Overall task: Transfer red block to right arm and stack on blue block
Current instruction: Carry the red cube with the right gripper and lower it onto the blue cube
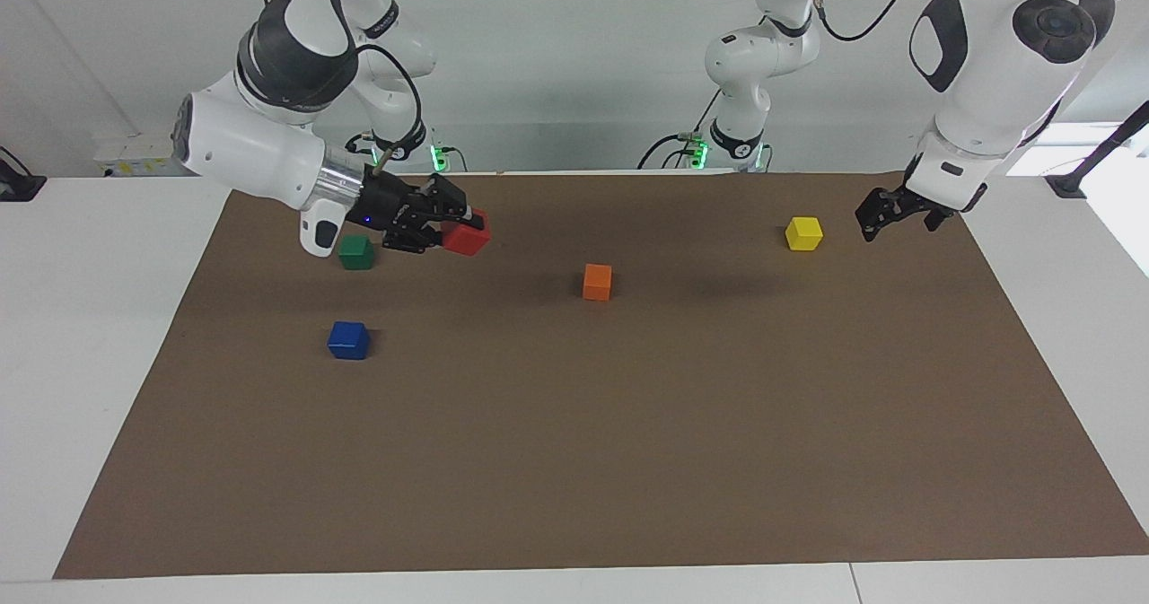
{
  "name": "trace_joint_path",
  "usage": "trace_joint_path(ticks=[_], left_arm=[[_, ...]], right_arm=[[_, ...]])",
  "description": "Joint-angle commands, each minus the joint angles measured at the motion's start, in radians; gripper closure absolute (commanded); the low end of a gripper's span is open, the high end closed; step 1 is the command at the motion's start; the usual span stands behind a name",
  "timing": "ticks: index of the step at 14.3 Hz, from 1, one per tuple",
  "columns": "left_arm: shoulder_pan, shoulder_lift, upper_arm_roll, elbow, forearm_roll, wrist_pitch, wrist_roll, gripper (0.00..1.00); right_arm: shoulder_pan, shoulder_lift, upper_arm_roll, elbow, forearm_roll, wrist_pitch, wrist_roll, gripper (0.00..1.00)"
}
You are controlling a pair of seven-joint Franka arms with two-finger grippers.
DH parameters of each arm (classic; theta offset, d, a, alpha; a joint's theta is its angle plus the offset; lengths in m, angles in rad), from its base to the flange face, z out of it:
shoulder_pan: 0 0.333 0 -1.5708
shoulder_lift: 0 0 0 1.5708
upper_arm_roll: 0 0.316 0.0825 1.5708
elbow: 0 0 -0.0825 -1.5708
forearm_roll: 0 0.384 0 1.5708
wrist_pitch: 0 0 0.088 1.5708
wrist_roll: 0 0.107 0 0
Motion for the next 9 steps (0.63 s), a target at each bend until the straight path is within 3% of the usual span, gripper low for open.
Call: trace_joint_path(ticks=[1, 6, 9], left_arm=[[-0.069, -0.001, 0.069, 0.047, -0.035, 0.018, 0.038, 0.0], [-0.129, -0.018, 0.135, 0.024, -0.064, 0.058, 0.038, 0.0], [-0.148, -0.025, 0.152, 0.013, -0.064, 0.053, 0.038, 0.0]], right_arm=[[0.001, 0.0, 0.01, 0.04, -0.226, 0.008, 0.073, 1.0], [0.012, -0.005, 0.014, -0.001, -0.645, 0.062, 0.272, 1.0], [0.003, 0.0, 0.014, -0.057, -0.73, 0.106, 0.374, 1.0]])
